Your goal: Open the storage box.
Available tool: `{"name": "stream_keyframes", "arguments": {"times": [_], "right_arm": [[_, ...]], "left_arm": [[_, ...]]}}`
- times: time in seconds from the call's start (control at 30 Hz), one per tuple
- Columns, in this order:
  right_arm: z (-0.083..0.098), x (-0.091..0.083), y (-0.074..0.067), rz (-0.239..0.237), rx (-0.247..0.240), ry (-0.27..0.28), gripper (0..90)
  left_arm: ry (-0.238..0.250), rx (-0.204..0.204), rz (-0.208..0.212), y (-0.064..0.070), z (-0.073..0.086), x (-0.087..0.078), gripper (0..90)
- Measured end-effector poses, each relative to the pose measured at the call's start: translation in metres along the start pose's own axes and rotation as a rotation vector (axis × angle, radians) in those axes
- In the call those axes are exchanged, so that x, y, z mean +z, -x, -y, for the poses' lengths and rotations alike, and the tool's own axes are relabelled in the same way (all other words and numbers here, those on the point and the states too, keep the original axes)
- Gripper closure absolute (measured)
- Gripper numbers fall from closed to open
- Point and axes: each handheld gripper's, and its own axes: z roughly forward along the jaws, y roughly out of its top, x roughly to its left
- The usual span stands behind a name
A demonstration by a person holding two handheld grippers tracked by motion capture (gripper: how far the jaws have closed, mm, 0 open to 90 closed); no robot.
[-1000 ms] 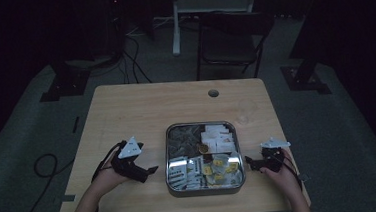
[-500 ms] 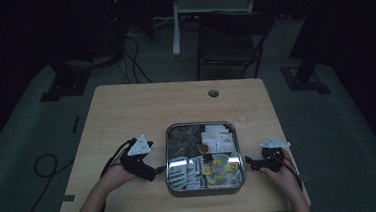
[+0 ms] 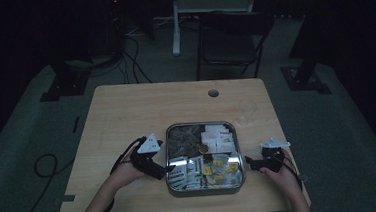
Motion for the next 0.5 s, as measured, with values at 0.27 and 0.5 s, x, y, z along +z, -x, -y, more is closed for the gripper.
{"name": "stream_keyframes", "arguments": {"times": [0.27,0.5], "right_arm": [[0.0,0.0,0.0,0.0,0.0,0.0,11.0],[0.0,0.0,0.0,0.0,0.0,0.0,11.0]], "left_arm": [[0.002,0.019,0.03,0.005,-0.011,0.014,1.9],[0.002,0.037,0.051,0.008,-0.022,0.027,1.9]]}}
